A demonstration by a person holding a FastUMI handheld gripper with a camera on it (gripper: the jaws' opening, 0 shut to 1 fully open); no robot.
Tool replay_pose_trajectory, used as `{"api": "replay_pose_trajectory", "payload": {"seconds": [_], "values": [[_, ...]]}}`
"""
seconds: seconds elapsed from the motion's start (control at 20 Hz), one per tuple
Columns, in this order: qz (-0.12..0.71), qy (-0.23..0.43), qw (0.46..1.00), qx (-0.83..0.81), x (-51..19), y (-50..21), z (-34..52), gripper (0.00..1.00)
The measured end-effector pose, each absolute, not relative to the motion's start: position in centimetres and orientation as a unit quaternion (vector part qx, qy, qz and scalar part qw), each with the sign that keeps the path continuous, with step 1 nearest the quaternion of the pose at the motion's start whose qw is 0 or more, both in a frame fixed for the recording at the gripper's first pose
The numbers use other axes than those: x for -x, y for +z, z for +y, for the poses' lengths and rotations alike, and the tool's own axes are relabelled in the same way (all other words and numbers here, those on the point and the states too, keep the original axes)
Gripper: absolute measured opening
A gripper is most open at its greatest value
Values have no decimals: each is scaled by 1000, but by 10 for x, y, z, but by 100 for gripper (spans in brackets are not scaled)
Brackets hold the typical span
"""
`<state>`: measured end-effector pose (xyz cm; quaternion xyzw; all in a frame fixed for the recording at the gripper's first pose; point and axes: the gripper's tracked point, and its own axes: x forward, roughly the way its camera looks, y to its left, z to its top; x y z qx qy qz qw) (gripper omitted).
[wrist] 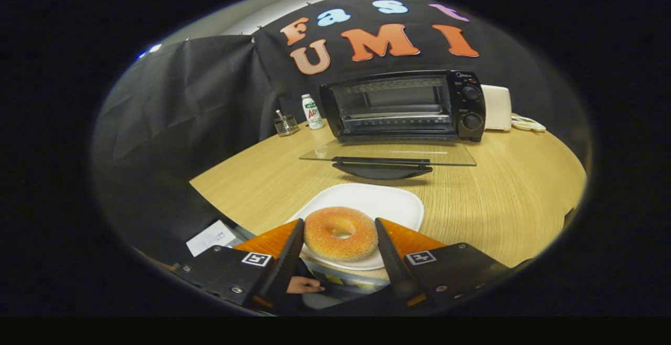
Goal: Open the toaster oven, put the food inside, and close the toaster oven door.
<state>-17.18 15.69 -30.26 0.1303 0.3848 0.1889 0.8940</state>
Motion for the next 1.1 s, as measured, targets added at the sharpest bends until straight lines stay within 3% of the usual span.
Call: {"api": "replay_pose_trajectory", "payload": {"seconds": [0.55,1.1], "values": [[358,168,872,-288,127,-273,166,78],[292,126,859,-401,30,-240,146,77]]}}
